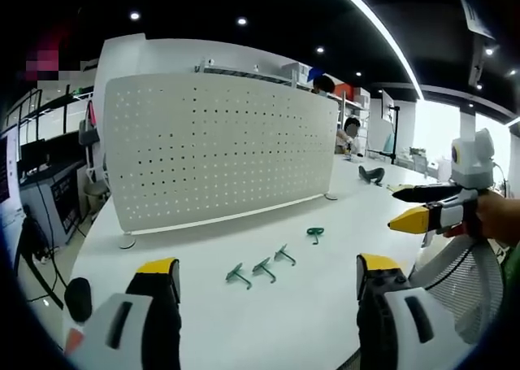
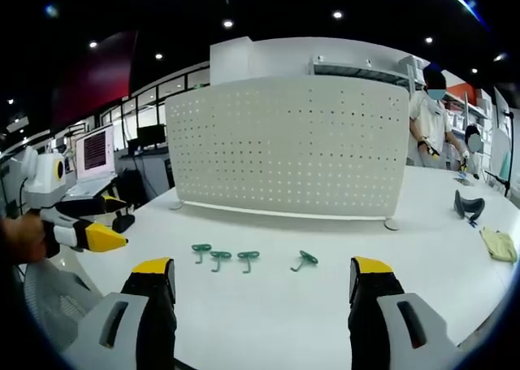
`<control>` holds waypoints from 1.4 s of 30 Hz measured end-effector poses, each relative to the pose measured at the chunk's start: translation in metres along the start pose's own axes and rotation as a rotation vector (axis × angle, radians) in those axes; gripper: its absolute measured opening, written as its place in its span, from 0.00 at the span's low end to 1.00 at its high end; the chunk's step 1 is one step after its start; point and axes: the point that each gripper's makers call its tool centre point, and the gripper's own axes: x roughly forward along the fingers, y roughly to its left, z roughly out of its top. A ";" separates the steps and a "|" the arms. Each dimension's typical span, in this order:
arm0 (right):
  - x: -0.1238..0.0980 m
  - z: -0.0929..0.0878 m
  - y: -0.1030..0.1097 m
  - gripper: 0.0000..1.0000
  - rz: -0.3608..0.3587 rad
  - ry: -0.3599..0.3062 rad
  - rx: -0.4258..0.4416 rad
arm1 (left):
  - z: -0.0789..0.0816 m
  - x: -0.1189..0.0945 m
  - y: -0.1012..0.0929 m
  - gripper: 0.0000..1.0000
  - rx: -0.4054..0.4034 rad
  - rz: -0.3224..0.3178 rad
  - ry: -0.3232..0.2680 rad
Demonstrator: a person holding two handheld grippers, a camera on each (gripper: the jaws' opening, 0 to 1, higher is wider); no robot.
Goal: Insert the hook assembly into the mounting plate slot until the hook locks in place.
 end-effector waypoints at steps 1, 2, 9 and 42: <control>0.000 0.000 0.000 0.90 -0.001 0.001 0.000 | 0.000 0.001 0.000 0.91 0.000 -0.002 0.002; 0.000 -0.001 0.000 0.90 -0.001 0.001 0.000 | 0.000 0.001 0.001 0.90 0.000 -0.003 0.003; 0.000 -0.001 -0.002 0.89 -0.009 0.004 0.004 | 0.000 0.006 0.003 0.81 -0.004 -0.021 0.010; 0.004 -0.004 -0.009 0.89 -0.041 0.014 0.023 | -0.009 0.058 0.049 0.59 0.127 -0.037 0.063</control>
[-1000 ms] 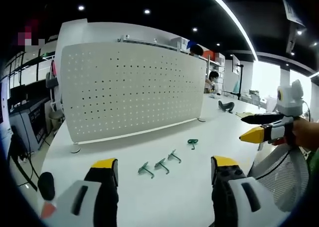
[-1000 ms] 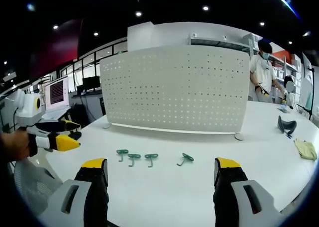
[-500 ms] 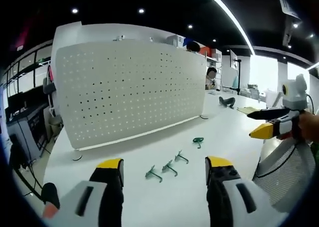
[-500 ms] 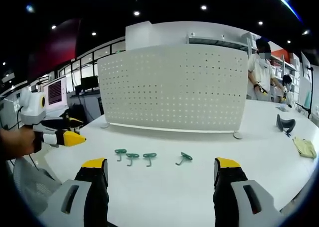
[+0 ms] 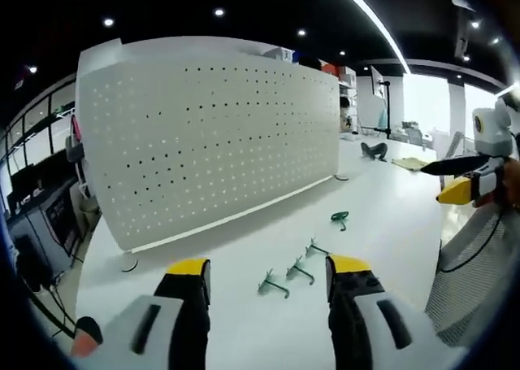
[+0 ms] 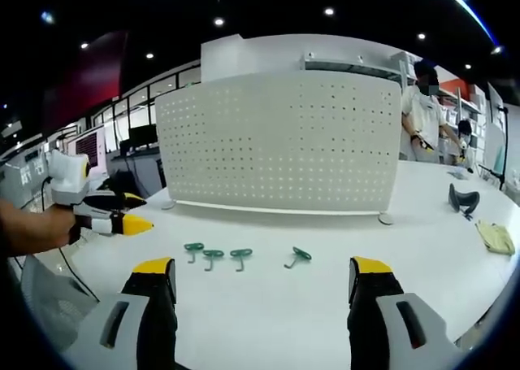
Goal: Insert the hook assembly into the mounting plate slot until the hook locks in place.
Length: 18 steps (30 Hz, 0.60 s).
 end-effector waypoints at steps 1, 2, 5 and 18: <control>0.000 0.000 0.000 0.89 0.000 0.000 0.001 | -0.001 0.001 0.001 0.58 0.008 -0.001 0.000; 0.000 0.000 0.000 0.89 -0.001 0.002 0.001 | -0.004 0.004 0.002 0.58 0.019 -0.004 0.005; 0.001 -0.001 0.000 0.89 -0.002 0.005 0.001 | -0.012 0.011 0.005 0.56 0.025 -0.010 0.025; 0.002 -0.004 0.000 0.88 -0.004 0.016 -0.001 | -0.032 0.037 0.010 0.50 0.033 -0.057 0.037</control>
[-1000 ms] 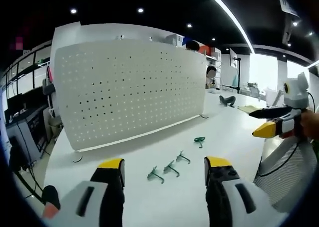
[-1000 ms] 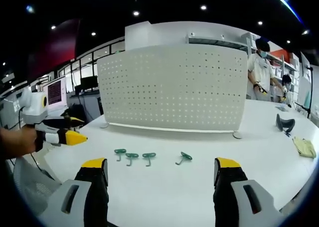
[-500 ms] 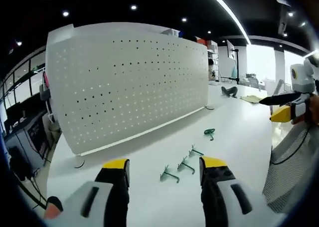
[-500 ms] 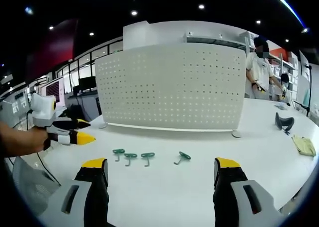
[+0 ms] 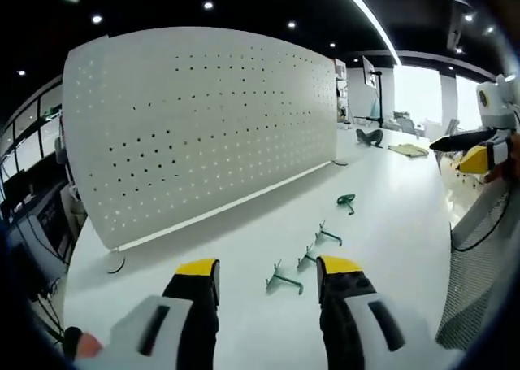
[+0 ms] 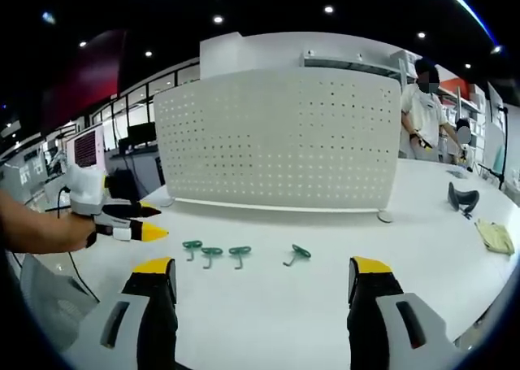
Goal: Insert the hook assembly into the mounting plate slot until the hook locks in place.
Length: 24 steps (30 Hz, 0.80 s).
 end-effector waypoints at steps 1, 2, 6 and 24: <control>0.000 0.000 0.000 0.88 0.001 0.001 0.001 | -0.003 0.003 0.000 0.49 0.008 -0.003 0.005; 0.000 0.000 0.000 0.88 0.001 0.001 0.002 | -0.005 0.005 0.001 0.48 0.011 -0.004 0.012; 0.000 -0.001 0.000 0.88 0.002 0.003 0.003 | -0.011 0.010 0.002 0.45 0.021 -0.012 0.027; 0.002 -0.005 0.000 0.88 0.002 0.026 -0.007 | -0.034 0.035 0.003 0.35 0.081 -0.060 0.083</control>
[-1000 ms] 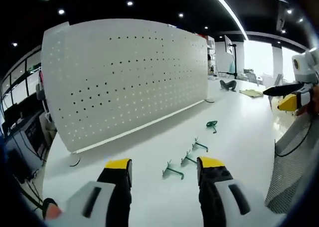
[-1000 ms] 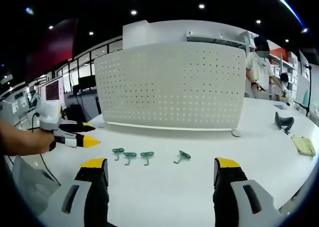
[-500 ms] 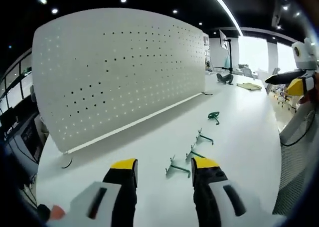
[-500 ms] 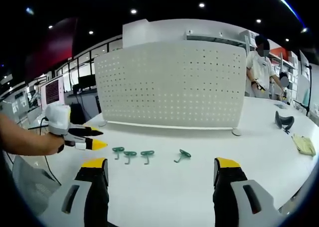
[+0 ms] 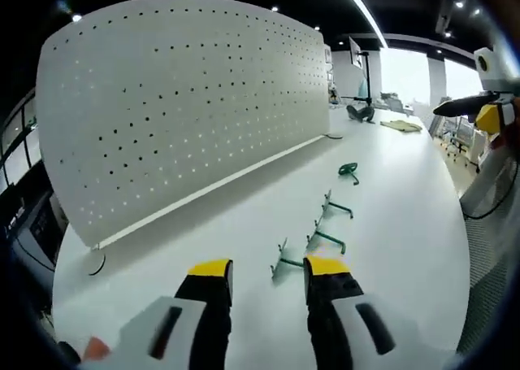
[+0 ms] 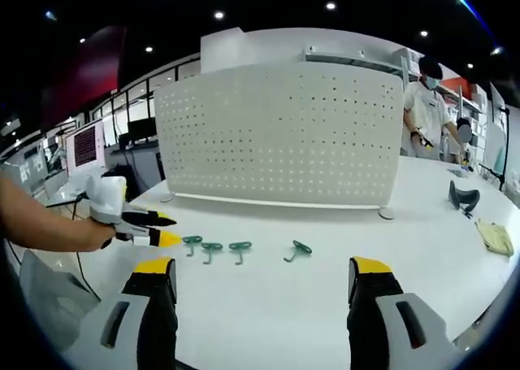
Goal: Insert the hook assembly into the mounting plate slot until the hook locks in place.
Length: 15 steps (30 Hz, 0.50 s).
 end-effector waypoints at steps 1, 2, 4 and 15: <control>0.000 0.000 0.000 0.88 0.001 0.001 -0.001 | 0.000 0.001 0.000 0.34 0.004 -0.001 0.001; 0.000 -0.001 0.000 0.88 0.002 0.004 -0.003 | 0.000 0.002 0.000 0.33 0.004 -0.004 0.000; 0.001 0.001 0.005 0.89 0.025 -0.005 0.001 | 0.000 0.003 0.000 0.31 0.006 -0.008 0.000; 0.004 -0.001 0.022 0.87 0.109 -0.001 -0.007 | -0.007 0.008 -0.003 0.24 0.025 -0.029 0.024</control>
